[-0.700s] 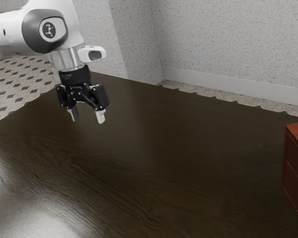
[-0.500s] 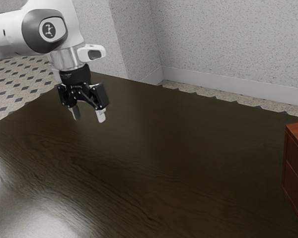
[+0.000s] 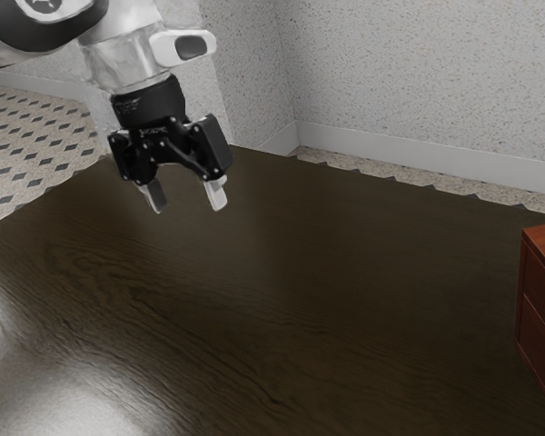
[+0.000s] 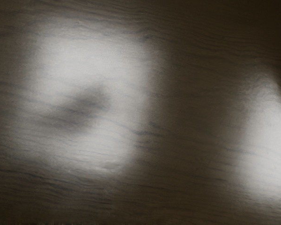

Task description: Pull the drawer handle with one arm to open the drawer

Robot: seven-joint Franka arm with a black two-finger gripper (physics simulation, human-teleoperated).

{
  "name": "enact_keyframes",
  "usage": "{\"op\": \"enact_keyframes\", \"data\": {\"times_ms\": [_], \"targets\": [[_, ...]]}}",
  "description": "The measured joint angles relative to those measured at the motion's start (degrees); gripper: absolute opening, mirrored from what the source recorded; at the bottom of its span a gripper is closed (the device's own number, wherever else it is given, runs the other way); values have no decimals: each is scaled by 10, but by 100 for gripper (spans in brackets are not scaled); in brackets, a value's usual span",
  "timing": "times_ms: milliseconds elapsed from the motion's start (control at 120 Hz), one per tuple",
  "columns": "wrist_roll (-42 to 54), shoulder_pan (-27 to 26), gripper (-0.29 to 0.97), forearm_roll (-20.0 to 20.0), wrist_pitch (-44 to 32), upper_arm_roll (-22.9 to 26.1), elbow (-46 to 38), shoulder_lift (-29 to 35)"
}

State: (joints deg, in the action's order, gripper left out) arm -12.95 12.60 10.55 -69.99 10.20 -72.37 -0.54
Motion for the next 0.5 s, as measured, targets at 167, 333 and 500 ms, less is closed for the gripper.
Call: {"op": "enact_keyframes", "data": {"times_ms": [167,333,500], "targets": [[-105,-68,68,-45,-42,15,-28,-4],[-209,-183,68,-63,-72,18,-34,-39],[-330,-248,68,-74,-105,19,-34,-75]]}}
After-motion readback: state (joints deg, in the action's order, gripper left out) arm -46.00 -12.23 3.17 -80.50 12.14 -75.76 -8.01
